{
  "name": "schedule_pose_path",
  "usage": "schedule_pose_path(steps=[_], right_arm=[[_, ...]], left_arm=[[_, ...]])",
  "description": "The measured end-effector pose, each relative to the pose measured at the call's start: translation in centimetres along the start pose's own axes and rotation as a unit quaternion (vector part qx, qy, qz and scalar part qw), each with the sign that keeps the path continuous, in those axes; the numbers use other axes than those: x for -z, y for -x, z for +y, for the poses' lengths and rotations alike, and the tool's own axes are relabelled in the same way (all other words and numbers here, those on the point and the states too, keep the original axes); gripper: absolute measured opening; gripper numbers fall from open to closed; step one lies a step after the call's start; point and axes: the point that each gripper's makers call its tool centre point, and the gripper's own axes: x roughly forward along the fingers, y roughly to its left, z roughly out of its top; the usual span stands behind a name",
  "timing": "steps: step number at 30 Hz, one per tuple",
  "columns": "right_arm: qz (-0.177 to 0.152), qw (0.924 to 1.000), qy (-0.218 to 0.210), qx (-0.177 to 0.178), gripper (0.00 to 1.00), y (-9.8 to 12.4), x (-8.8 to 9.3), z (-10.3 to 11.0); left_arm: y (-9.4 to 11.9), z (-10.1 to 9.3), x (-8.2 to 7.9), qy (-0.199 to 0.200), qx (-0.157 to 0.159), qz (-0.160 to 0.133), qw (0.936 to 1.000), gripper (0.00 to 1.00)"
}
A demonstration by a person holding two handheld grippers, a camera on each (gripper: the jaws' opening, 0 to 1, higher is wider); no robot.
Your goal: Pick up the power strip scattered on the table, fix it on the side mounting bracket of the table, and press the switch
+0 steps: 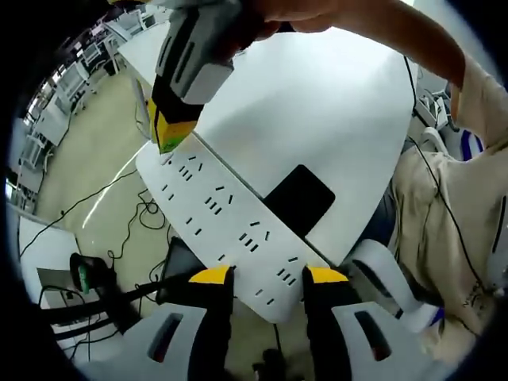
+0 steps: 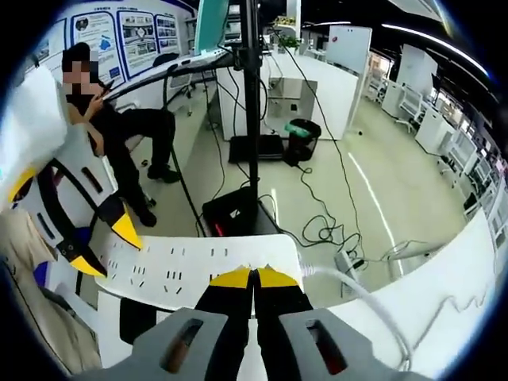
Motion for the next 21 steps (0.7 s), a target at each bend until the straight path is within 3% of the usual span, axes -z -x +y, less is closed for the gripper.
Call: schedule_pose_path(steps=[21], right_arm=[[0.001, 1.0000, -0.003, -0.001, 0.00, -0.52, 0.30, 0.27]], left_arm=[[-0.08, 0.16, 0.00, 0.000, 0.001, 0.010, 1.0000, 0.40]])
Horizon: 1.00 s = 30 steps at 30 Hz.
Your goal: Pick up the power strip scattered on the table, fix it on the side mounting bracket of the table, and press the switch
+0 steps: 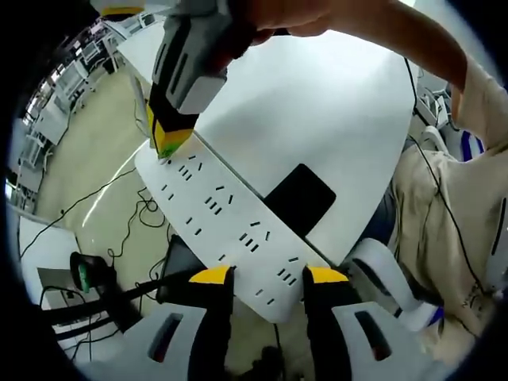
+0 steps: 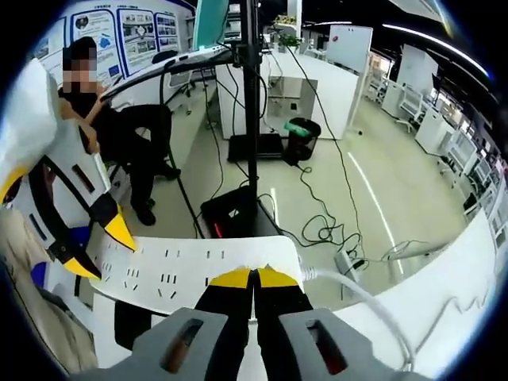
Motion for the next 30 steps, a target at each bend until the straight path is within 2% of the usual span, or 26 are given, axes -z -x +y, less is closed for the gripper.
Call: schedule_pose_path(steps=[10, 19, 25, 30], right_arm=[[0.007, 0.9999, 0.011, 0.003, 0.00, 0.0, 0.4, 0.6], [0.035, 0.9985, 0.041, 0.005, 0.00, -0.4, 0.2, 0.9], [0.046, 0.9984, 0.031, -0.001, 0.00, -0.8, 0.0, 0.8], [0.037, 0.9989, 0.029, -0.002, 0.00, -1.0, -0.4, 0.5]], left_arm=[[0.0, 0.1, 0.0, 0.000, 0.001, -0.008, 1.0000, 0.40], [0.1, 0.0, 0.1, -0.002, 0.001, -0.008, 1.0000, 0.40], [0.1, -0.1, 0.1, 0.002, 0.000, -0.010, 1.0000, 0.39], [0.0, -0.1, 0.1, 0.002, -0.001, -0.002, 1.0000, 0.39]])
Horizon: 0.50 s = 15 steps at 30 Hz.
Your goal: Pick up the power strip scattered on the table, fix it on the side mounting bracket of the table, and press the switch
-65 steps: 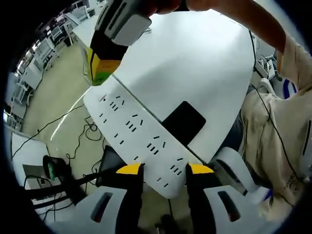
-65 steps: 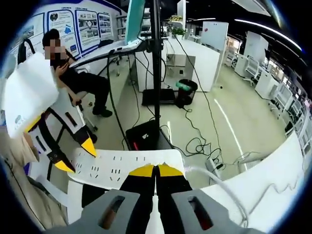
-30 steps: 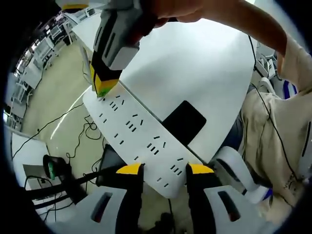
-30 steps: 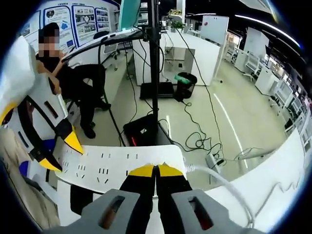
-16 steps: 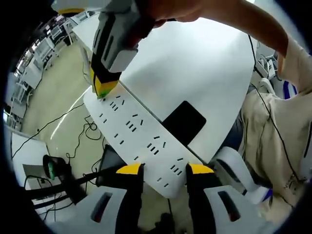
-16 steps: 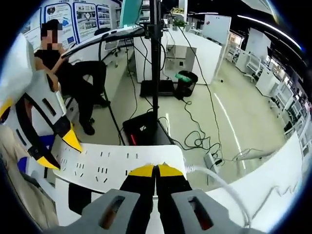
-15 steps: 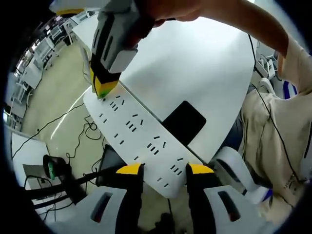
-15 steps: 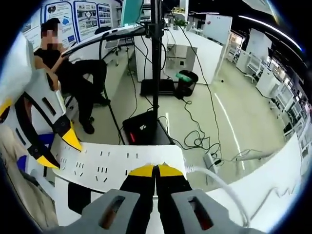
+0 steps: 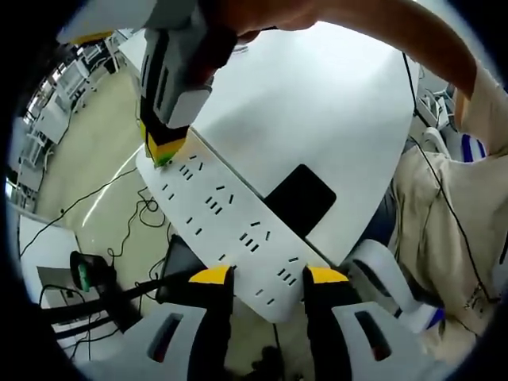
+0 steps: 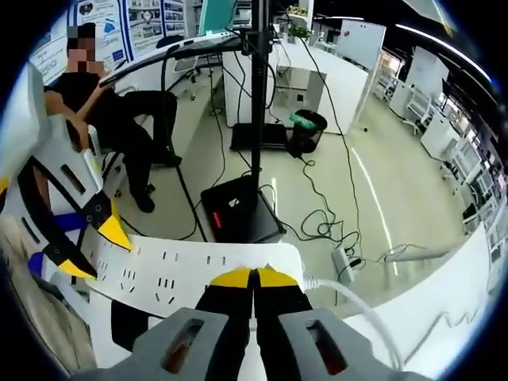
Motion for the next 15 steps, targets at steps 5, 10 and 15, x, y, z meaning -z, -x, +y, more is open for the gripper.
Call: schedule_pose_path(steps=[5, 10, 15], right_arm=[[0.005, 0.9995, 0.028, 0.014, 0.00, -0.13, -0.26, -0.10], [0.007, 0.9995, 0.026, 0.016, 0.00, 0.02, -0.20, -0.40], [0.012, 0.9994, 0.030, 0.016, 0.00, 0.15, -0.06, -0.64]], left_arm=[[0.00, -0.01, 0.03, 0.001, 0.000, -0.003, 1.0000, 0.39], [-0.03, -0.02, 0.04, 0.001, -0.001, -0.002, 1.0000, 0.39], [-0.08, 0.00, 0.02, 0.000, 0.000, 0.003, 1.0000, 0.39]])
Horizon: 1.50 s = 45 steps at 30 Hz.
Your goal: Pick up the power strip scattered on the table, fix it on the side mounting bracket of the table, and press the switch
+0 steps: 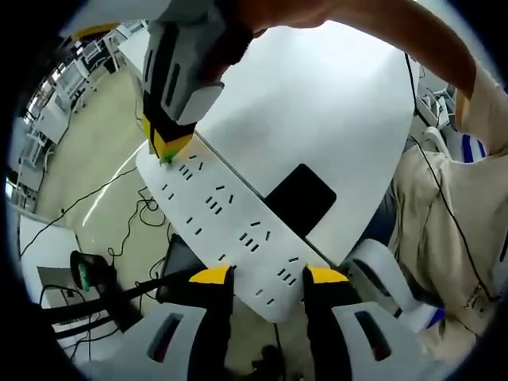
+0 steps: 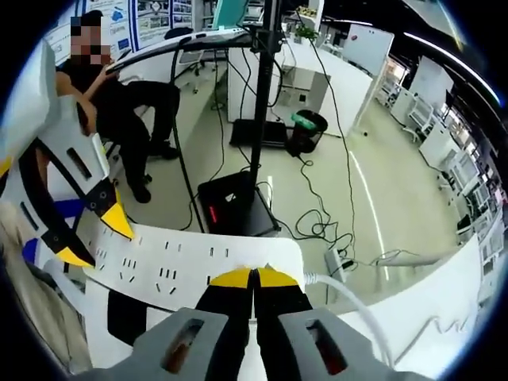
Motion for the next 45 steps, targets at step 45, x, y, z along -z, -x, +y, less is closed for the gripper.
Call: schedule_pose_path(steps=[45], right_arm=[[0.095, 0.9951, -0.024, 0.008, 0.00, 0.2, 1.2, 0.3]], left_arm=[[0.1, 0.1, -0.2, 0.002, 0.006, -0.020, 0.9998, 0.39]])
